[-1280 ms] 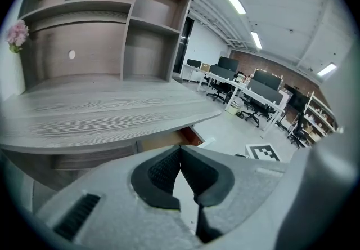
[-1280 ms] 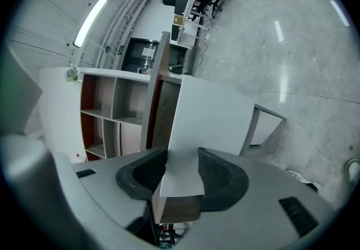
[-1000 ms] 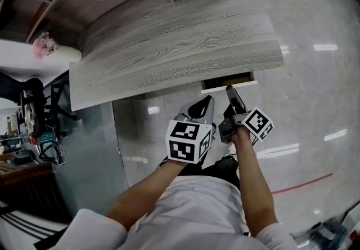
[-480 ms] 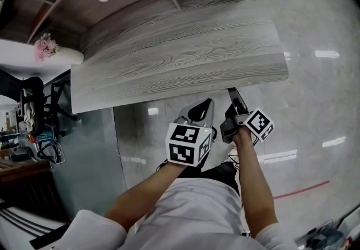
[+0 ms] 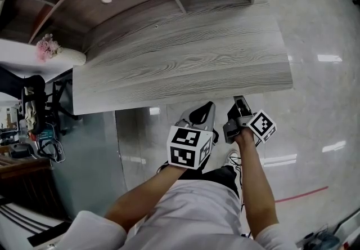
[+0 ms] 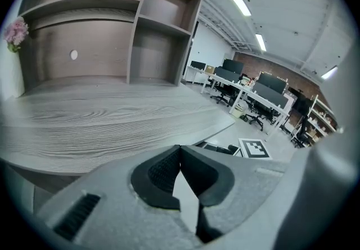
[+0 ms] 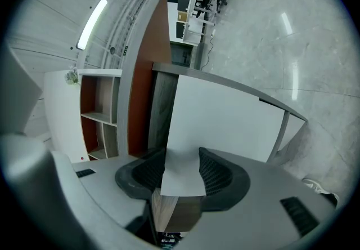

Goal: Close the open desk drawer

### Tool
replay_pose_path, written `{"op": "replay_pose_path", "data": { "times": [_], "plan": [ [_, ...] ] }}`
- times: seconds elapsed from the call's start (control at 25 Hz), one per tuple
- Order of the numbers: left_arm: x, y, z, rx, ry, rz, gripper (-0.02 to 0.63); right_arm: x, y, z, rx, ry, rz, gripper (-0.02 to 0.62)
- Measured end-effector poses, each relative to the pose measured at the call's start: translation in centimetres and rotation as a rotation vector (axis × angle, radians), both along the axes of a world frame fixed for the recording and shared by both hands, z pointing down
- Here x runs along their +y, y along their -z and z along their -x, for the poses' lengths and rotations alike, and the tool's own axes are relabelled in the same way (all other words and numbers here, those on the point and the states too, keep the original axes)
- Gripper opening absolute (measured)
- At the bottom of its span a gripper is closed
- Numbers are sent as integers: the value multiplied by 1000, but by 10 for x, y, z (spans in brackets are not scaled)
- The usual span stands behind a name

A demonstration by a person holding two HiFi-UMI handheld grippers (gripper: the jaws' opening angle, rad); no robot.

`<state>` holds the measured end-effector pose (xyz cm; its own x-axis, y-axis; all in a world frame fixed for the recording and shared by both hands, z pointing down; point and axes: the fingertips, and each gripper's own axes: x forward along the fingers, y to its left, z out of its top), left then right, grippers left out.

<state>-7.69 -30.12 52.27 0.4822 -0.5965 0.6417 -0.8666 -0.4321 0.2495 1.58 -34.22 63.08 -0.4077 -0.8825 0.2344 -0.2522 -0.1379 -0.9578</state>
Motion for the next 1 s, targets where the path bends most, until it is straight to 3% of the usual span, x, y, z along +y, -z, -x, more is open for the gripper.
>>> {"op": "replay_pose_path", "data": {
  "times": [0.12, 0.36, 0.52, 0.64, 0.76, 1.0],
  "plan": [
    [0, 0, 0, -2, 2, -2, 3, -1, -2, -1, 5, 4, 8, 176],
    [-2, 7, 4, 0, 16, -12, 3, -6, 12, 4, -5, 33, -72, 175],
    [0, 18, 3, 22, 36, -36, 3, 8, 18, 1, 55, 59, -38, 142],
    [6, 27, 1, 39, 43, -51, 3, 18, 30, 3, 74, 106, -67, 109],
    [13, 34, -1, 47, 48, -61, 3, 32, 39, 4, 140, 177, -48, 87],
    [30, 54, -14, 77, 57, -113, 3, 57, 80, -3, 362, 350, -154, 57]
  ]
}}
